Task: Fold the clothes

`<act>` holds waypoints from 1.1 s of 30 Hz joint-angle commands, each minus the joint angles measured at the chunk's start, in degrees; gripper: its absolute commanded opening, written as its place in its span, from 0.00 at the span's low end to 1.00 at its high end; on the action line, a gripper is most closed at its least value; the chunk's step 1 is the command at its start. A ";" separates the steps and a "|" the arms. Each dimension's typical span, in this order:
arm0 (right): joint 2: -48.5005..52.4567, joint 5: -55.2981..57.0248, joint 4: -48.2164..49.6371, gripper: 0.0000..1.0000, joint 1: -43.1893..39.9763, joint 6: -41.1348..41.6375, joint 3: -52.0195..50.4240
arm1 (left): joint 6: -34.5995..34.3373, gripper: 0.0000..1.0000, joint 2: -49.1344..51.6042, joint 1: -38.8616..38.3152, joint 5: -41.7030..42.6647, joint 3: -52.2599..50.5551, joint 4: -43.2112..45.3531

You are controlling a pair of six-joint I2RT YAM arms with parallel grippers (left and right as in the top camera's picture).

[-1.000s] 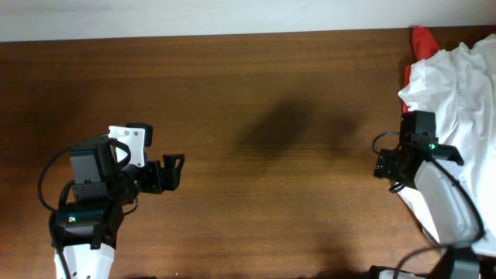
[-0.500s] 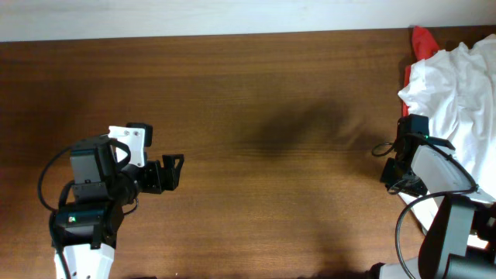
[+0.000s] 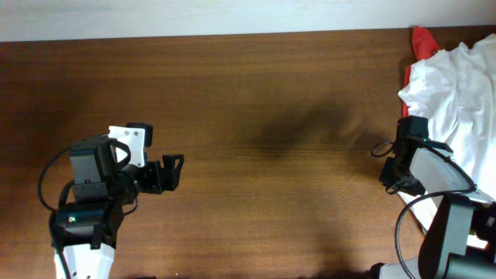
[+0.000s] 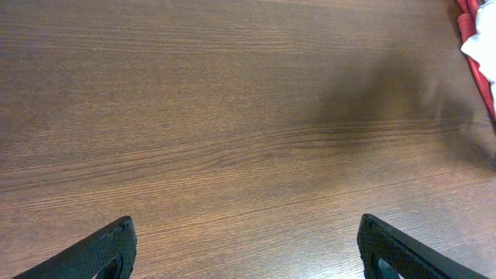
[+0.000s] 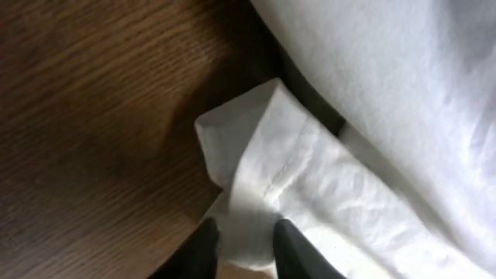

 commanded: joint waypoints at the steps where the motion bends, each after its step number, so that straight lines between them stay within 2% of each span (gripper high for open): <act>1: 0.31 0.24 0.11 0.04 -0.31 0.72 -0.39 | -0.20 0.91 -0.13 0.24 0.85 1.25 -0.11; 4: -0.04 -0.26 -1.11 0.04 -0.31 0.98 0.52 | -0.20 0.91 -0.13 0.24 0.85 1.25 -0.11; 8: -5.75 -2.49 -14.05 0.04 -0.13 1.68 15.13 | -0.20 0.91 -0.13 0.24 0.85 1.25 -0.09; 11: -10.69 -23.08 -24.02 0.04 1.05 -10.10 32.92 | -0.20 0.90 -0.13 0.24 0.85 1.25 -0.07; 13: -12.55 -34.07 -27.78 0.04 6.27 -14.67 38.01 | -0.20 0.90 -0.13 0.24 0.85 1.25 -0.09; 15: -12.90 -36.28 -29.77 0.04 12.22 -14.62 37.94 | -0.20 0.90 -0.13 0.24 0.85 1.25 -0.09; 16: -12.46 -36.24 -30.36 0.04 18.58 -14.60 37.64 | -0.20 0.91 -0.13 0.24 0.85 1.25 -0.09; 19: -9.62 -35.78 -27.41 0.04 34.47 -12.20 37.59 | -0.20 0.91 -0.13 0.24 0.85 1.25 -0.09; 22: -3.43 -35.76 -19.34 0.04 47.12 -10.95 37.59 | -0.20 0.91 -0.13 0.24 0.85 1.25 -0.11; 24: 0.39 -35.34 -13.05 0.04 51.54 -10.93 37.59 | -0.20 0.92 -0.13 0.24 0.85 1.25 -0.11; 26: 2.95 -30.23 -8.83 0.04 53.35 -9.14 37.59 | -0.22 0.99 -0.13 0.24 0.87 1.25 -0.11; 27: 3.10 -25.20 -7.91 0.11 53.18 -7.89 37.62 | -0.20 0.99 -0.13 0.24 0.87 1.25 -0.11; 28: 2.45 -20.63 -7.93 0.43 52.11 -7.93 38.14 | -0.22 0.99 -0.13 0.24 0.92 1.25 -0.11; 29: 1.49 -19.04 -8.37 0.68 50.58 -7.96 38.93 | -0.22 0.99 -0.13 0.24 0.96 1.25 -0.11; 30: -0.26 -18.99 -9.99 0.99 47.17 -7.91 40.61 | -0.22 0.99 -0.04 0.24 2.54 1.25 -0.07; 33: -3.78 -19.02 -14.67 0.99 38.03 -5.68 43.01 | -0.22 0.99 1.40 0.20 7.76 1.18 -0.48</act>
